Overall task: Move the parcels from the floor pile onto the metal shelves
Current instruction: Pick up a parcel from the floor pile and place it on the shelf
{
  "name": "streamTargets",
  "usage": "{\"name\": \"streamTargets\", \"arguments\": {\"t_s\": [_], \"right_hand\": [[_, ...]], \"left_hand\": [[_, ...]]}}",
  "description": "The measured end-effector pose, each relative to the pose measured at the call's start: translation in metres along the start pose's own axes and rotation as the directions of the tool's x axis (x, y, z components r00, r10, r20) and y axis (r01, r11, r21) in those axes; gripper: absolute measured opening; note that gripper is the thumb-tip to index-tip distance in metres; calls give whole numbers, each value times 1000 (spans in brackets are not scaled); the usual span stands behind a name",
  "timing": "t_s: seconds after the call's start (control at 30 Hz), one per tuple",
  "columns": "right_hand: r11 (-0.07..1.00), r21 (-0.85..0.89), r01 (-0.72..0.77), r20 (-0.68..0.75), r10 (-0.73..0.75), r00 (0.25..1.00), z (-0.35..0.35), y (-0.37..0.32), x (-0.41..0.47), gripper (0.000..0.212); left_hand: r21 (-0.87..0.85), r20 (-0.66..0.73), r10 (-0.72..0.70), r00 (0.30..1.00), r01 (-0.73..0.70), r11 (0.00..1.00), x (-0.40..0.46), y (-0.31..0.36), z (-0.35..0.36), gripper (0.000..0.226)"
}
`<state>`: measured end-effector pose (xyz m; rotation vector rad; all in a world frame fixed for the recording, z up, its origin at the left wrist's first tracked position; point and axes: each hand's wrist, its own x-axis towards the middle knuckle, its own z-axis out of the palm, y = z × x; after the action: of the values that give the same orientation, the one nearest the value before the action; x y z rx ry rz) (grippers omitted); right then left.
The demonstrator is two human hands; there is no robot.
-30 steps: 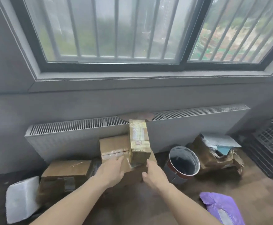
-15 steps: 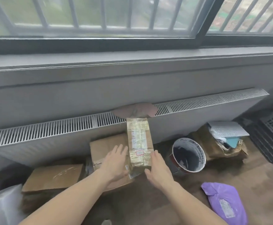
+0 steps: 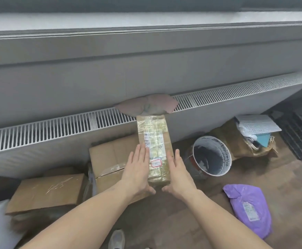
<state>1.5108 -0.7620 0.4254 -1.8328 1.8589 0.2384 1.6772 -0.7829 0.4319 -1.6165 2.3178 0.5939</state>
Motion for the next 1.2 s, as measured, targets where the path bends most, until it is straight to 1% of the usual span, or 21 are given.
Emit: {"name": "streamTargets", "arguments": {"t_s": [0.13,0.23,0.33,0.5,0.6,0.67,0.73,0.77,0.8,0.87,0.9,1.03,1.13,1.2], "right_hand": [[997,62,-38,22,37,999,9,-3,10,134],[995,72,-62,-14,63,998,14,-3,12,130],[995,82,-60,-42,63,997,19,-1,13,130],[996,74,-50,-21,51,998,17,3,13,124],[992,126,-25,-30,29,999,12,4,10,121],[981,195,-8,-19,12,1000,9,4,6,112],[956,293,32,-47,-19,999,7,2,0,95],[957,285,51,-80,-29,996,6,1,-3,95],[962,266,55,-99,-30,995,2,-2,-6,102],[966,244,90,-111,-64,992,-3,-4,-13,112],[967,233,103,-116,-77,990,-8,-6,-15,112],[964,213,161,-177,-124,976,-34,-19,-29,104],[960,201,193,-204,-151,967,-49,-32,-43,100],[942,229,245,-227,-193,955,-57,-43,-53,98]], "left_hand": [[-29,11,-48,999,49,998,6,4,15,151],[-43,-13,-54,998,53,998,10,4,22,151],[-57,-46,-35,998,33,998,12,3,28,144],[-47,-80,-22,997,18,999,14,6,35,134],[-68,-77,-27,997,22,997,14,6,33,131],[-94,-78,-31,996,23,995,12,5,31,129],[-122,-83,-27,996,17,992,10,1,28,125],[-141,-87,-23,996,10,990,8,0,25,122],[-154,-93,-15,996,0,988,6,-2,21,120],[-169,-107,3,994,-21,985,1,-5,12,119],[-179,-117,6,993,-27,983,-3,-6,8,120],[-224,-215,-10,977,-40,974,-18,-11,-9,127],[-202,-283,6,959,-65,977,-35,-19,-26,131],[-173,-365,12,931,-81,982,-51,-28,-37,130]]}}
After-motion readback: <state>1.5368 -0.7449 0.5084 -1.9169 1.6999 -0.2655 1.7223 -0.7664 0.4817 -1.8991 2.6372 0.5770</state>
